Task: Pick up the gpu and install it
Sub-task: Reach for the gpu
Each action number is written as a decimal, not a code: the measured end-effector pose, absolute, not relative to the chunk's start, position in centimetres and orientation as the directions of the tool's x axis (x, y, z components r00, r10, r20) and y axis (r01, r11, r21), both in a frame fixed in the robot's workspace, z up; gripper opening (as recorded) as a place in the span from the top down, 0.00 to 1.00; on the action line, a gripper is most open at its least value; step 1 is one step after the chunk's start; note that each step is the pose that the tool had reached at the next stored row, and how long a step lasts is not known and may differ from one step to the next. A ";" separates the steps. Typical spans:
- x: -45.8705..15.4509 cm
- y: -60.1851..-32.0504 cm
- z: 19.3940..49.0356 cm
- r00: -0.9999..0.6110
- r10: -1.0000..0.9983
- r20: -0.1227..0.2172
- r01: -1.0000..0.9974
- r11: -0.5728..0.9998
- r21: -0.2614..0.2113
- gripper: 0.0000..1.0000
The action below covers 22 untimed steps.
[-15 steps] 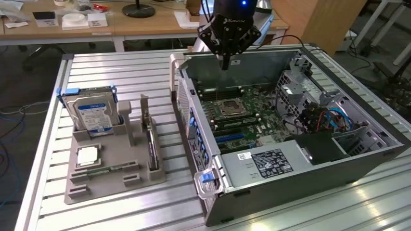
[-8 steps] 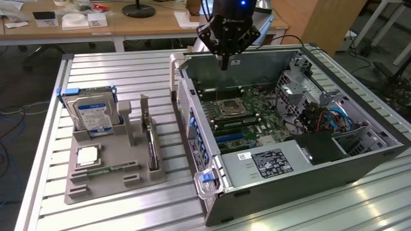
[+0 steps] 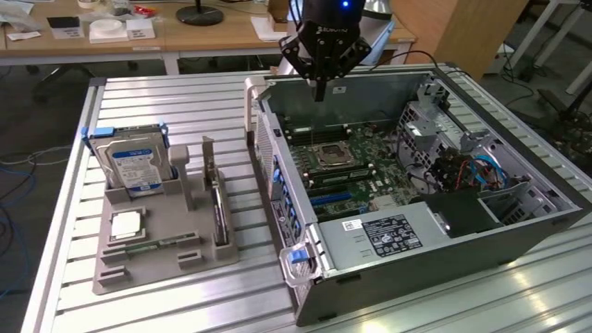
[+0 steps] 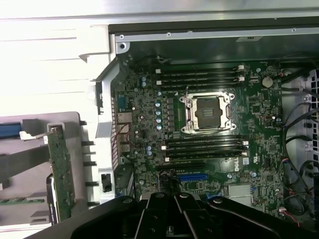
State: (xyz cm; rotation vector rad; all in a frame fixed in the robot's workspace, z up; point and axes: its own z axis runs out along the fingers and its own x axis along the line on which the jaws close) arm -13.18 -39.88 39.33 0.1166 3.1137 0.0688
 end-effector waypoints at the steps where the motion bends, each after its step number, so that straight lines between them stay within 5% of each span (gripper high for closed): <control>1: -13.3 -39.9 39.3 -0.997 0.075 -0.023 0.074 0.996 0.045 0.89; 22: -16.1 -39.9 39.3 -0.997 0.075 -0.023 0.074 0.996 0.045 0.89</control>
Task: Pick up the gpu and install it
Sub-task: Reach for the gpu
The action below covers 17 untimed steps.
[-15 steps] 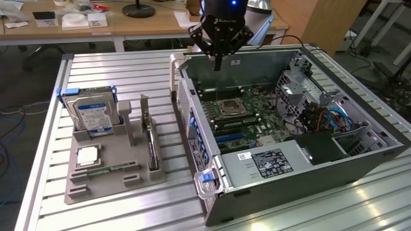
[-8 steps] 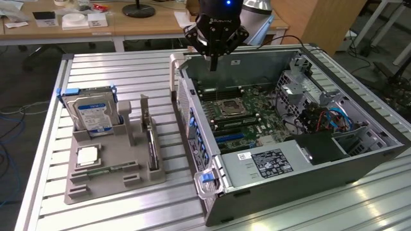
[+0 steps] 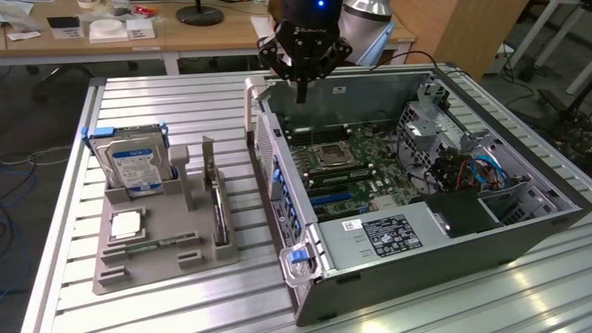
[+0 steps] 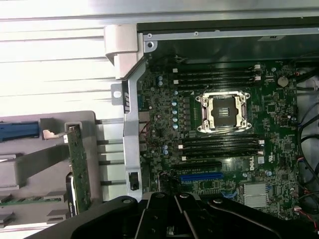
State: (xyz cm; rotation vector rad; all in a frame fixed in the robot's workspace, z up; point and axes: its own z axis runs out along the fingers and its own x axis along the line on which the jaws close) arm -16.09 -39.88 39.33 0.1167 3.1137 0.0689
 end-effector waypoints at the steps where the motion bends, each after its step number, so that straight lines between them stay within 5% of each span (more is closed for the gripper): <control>1: -16.2 -39.9 39.3 -0.997 0.075 -0.023 0.074 0.996 0.045 0.89; 17: -17.6 -39.9 39.3 -0.997 0.075 -0.023 0.074 0.996 0.045 0.89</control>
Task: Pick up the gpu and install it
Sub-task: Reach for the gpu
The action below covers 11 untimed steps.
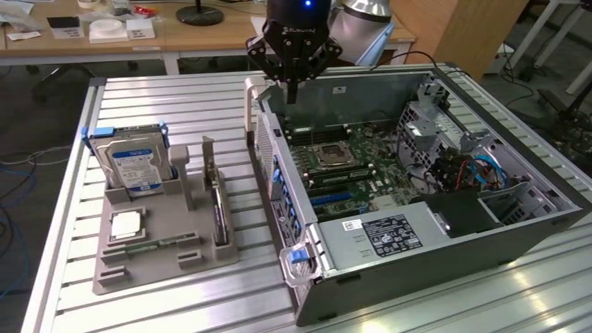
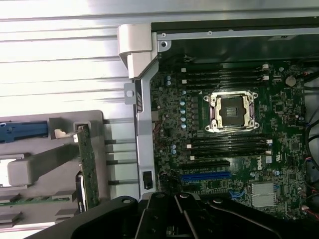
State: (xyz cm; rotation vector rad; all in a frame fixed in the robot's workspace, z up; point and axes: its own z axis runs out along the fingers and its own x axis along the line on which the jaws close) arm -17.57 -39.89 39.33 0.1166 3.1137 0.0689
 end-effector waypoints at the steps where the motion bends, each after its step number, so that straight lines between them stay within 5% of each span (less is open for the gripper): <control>1: -17.7 -39.9 39.3 -0.997 0.075 -0.023 0.074 0.996 0.045 0.89; 11: -18.6 -39.9 39.3 -0.997 0.075 -0.023 0.074 0.996 0.045 0.89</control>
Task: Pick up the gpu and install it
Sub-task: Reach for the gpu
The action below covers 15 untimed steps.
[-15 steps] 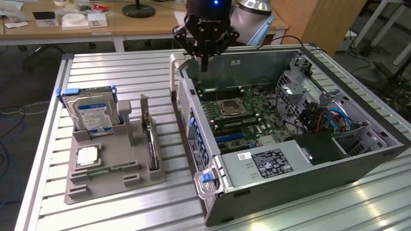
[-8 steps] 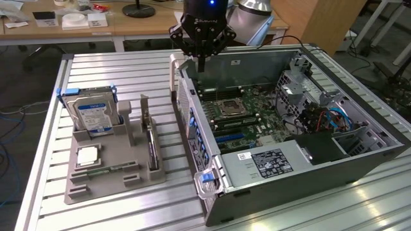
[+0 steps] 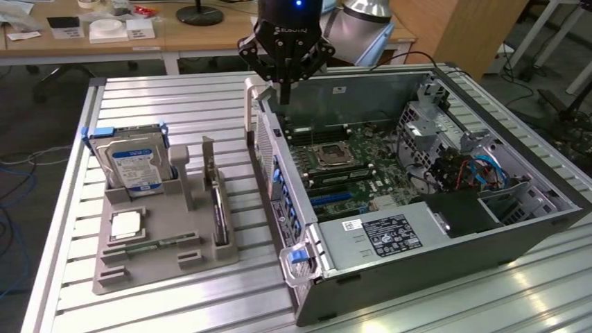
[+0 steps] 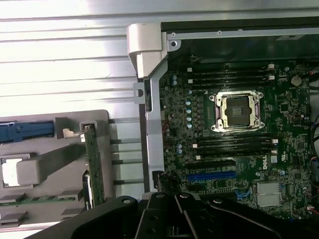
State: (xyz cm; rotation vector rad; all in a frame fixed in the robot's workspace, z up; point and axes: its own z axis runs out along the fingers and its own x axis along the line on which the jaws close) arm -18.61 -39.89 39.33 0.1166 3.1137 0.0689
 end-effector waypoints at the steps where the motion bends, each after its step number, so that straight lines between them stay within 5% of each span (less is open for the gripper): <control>1: -18.7 -39.9 39.3 -0.997 0.075 -0.023 0.074 0.996 0.045 0.89; 15: -20.0 -39.9 39.3 -0.997 0.075 -0.023 0.074 0.996 0.045 0.89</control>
